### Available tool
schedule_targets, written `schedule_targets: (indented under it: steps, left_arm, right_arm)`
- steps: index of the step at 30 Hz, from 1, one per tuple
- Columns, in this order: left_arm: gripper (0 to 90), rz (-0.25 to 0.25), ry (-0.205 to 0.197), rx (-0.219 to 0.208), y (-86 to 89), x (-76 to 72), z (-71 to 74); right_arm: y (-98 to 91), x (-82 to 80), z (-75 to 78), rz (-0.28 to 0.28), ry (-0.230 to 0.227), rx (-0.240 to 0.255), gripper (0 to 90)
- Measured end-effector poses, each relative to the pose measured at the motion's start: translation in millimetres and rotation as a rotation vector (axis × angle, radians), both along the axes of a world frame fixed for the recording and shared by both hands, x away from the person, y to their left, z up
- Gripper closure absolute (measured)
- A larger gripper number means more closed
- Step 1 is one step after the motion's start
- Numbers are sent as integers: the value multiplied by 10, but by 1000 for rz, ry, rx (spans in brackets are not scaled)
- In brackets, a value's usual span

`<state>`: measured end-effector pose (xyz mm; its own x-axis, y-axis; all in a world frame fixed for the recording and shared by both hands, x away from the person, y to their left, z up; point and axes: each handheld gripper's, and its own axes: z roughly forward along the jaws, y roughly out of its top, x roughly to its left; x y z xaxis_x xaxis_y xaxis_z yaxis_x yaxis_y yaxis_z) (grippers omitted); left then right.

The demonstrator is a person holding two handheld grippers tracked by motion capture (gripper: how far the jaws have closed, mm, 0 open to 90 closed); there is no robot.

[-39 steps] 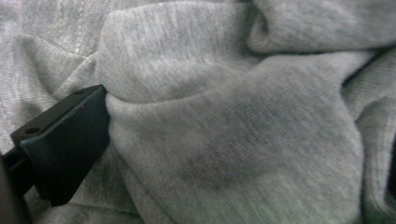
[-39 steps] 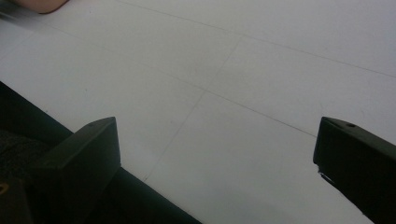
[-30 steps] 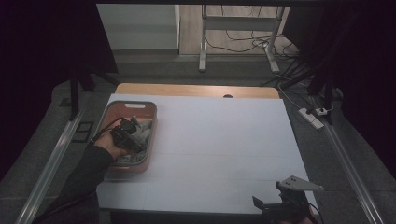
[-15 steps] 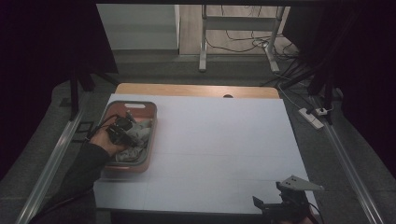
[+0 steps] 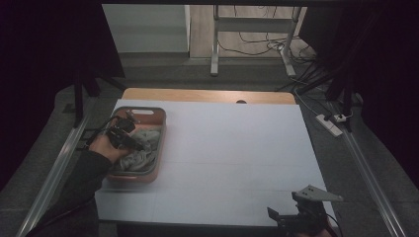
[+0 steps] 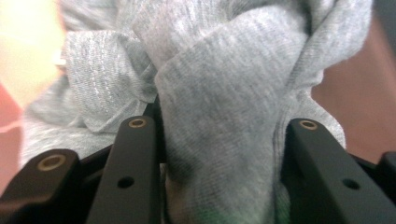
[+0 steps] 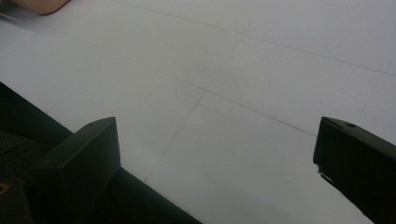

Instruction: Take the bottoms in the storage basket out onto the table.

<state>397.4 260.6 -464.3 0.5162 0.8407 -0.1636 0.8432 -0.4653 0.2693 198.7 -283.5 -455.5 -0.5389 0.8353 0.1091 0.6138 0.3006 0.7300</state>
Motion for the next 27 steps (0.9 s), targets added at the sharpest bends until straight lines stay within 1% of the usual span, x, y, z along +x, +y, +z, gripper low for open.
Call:
schedule_targets:
  steps: [2, 3, 4, 6, 7, 9, 10, 11, 12, 14, 15, 17, 20, 21, 23, 24, 25, 26, 27]
  left_arm:
    - [610, -10, -29, 13, -1, -18, 100]
    - [609, -10, -29, 13, -1, -18, 100]
    - [609, -13, -43, 15, -2, -27, 137]
    - [609, -12, -58, 10, 4, -42, 209]
    - [608, -12, -58, 10, 4, -42, 209]
    - [608, -11, -70, 5, 7, -56, 287]
    - [608, -11, -70, 5, 7, -56, 287]
    - [608, -9, -81, -5, 13, -64, 337]
    - [608, -9, -81, -5, 13, -64, 337]
    - [608, -1, -96, -25, 22, -75, 426]
    - [608, -1, -96, -25, 22, -75, 426]
    - [607, -8, -115, -28, 20, -94, 514]
    - [607, -13, -125, -28, 21, -103, 556]
    - [607, -13, -133, -38, 27, -114, 605]
    - [607, -14, -138, -39, 29, -118, 627]
    - [607, -14, -143, -49, 41, -124, 668]
    - [607, -14, -143, -49, 41, -124, 668]
    - [607, -13, -152, -58, 59, -134, 728]
    - [607, -10, -158, -62, 66, -139, 757]
  right_arm:
    - [-1, 0, 1, 1, 0, 2, 8]
    - [-1, 0, 1, 1, 0, 2, 8]
    - [-3, -1, 2, 1, 1, 1, 8]
    - [-3, -1, 2, 1, 1, 2, 8]
    - [-2, -1, 2, 0, 3, 2, 8]
    - [-3, 0, 2, 0, 3, 2, 7]
    - [-3, 0, 2, 0, 3, 2, 7]
    - [-3, 1, 2, 0, 4, 3, 7]
    - [-3, 1, 2, 0, 4, 3, 7]
    - [-3, 2, 2, 0, 3, 2, 7]
    - [-2, 1, 2, 0, 4, 2, 7]
    - [-2, 1, 2, -1, 4, 2, 7]
    - [-3, 0, 2, -1, 4, 3, 7]
    - [-3, 0, 2, -1, 4, 3, 8]
    - [-3, 0, 2, -1, 4, 2, 8]
    - [-3, -1, 2, -1, 4, 2, 7]
    - [-3, -1, 2, -1, 4, 2, 7]
    - [-3, 0, 2, -1, 4, 2, 7]
    - [-3, 0, 2, -1, 4, 2, 7]
